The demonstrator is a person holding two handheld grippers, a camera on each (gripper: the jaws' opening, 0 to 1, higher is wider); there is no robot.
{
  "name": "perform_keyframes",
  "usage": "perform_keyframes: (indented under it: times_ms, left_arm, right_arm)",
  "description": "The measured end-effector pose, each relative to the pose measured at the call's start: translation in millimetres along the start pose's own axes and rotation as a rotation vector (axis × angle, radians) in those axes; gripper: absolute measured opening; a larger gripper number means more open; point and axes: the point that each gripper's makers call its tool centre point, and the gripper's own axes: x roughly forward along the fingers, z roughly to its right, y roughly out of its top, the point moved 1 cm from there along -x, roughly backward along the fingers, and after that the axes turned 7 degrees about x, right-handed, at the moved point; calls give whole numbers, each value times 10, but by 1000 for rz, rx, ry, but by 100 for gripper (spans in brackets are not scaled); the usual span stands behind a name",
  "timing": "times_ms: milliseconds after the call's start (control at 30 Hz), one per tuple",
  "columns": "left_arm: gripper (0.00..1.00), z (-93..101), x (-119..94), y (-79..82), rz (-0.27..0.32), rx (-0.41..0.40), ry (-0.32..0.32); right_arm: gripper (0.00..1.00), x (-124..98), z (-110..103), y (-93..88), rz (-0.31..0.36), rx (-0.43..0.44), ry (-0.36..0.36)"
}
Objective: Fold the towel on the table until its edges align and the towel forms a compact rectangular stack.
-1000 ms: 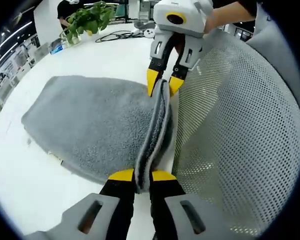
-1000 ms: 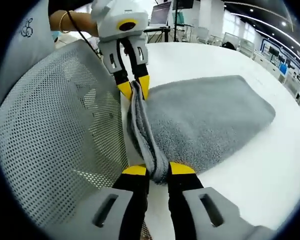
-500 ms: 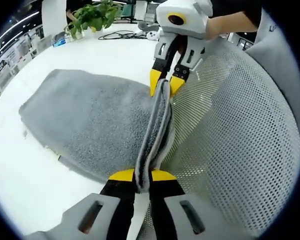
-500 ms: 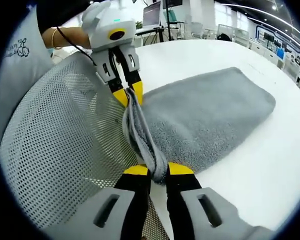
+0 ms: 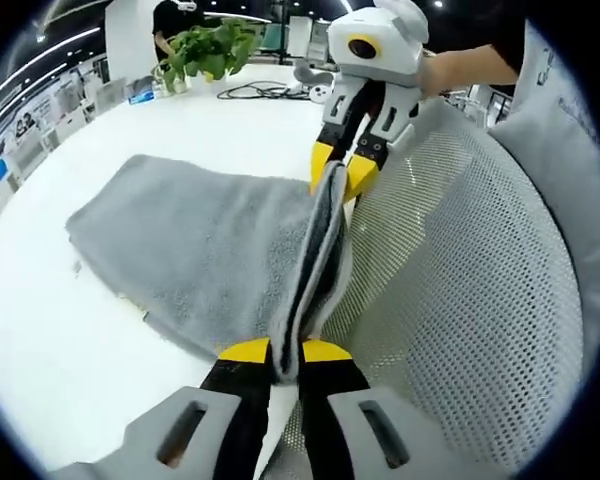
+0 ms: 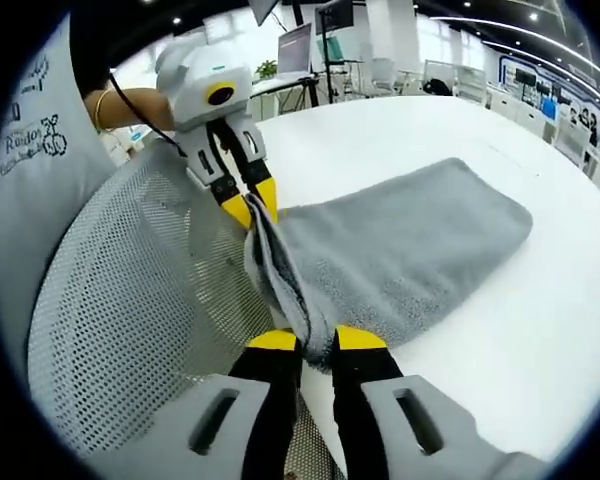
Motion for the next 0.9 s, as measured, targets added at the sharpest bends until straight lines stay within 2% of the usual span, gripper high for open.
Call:
perform_keyframes:
  times_ms: [300,400,533,767,900]
  left_arm:
    - [8,-211,-286,274,98,-29,86]
    - [8,-229,-352,334,102,-7,101]
    - [8,-249,-364,357,109,-2,107]
    - [11,-229,-291,324,96,13,113]
    - [19,-183,-242,278,69,27,111]
  right_arm:
    - [9,-190,48,253,77,61,-4]
    - [9,-244,44,334,96,59,-11]
    - [9,-282,88,404,122,74,-28]
    - [8,-336,89,549,170,234,-44]
    - [8,-361,117,644,203,303,-57]
